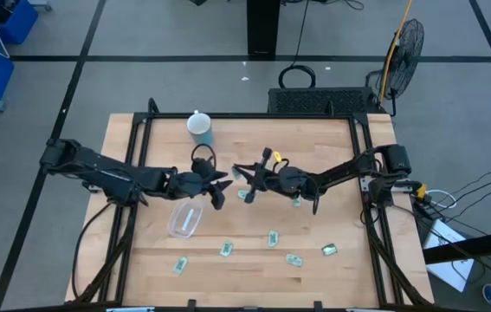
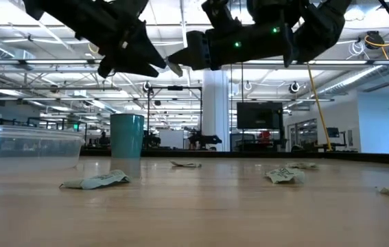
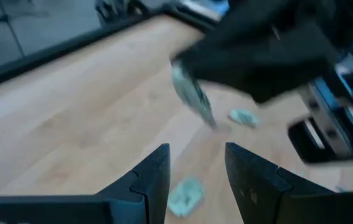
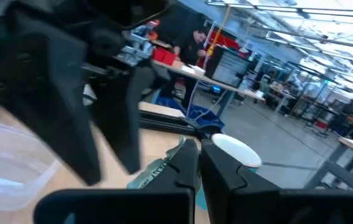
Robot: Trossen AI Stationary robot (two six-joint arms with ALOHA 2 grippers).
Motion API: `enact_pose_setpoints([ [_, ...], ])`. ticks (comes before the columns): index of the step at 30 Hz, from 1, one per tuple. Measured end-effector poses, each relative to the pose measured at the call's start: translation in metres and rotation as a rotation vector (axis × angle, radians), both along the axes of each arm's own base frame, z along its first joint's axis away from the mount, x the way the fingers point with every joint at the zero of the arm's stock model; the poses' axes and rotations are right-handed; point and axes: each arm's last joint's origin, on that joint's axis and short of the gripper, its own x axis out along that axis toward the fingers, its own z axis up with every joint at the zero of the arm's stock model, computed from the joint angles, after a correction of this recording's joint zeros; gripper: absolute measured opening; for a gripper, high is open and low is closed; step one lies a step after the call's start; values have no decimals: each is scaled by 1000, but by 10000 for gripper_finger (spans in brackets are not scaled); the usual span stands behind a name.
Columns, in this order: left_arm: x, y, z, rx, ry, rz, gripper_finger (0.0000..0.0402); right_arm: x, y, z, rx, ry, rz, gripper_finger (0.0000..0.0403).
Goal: Pick and place Stevia / Truvia into bins
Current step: Put the stevia packet into the transparent container
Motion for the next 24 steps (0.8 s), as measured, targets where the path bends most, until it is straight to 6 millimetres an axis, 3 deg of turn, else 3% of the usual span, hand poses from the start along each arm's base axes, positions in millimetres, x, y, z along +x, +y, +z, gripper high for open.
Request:
enact_pose_setpoints([
  [20, 6, 15, 6, 38, -48, -8, 158, 1, 3, 4, 46, -53, 106, 2],
  [24, 5, 15, 4, 37, -35, -15, 136, 1, 3, 4, 47, -61, 106, 2],
])
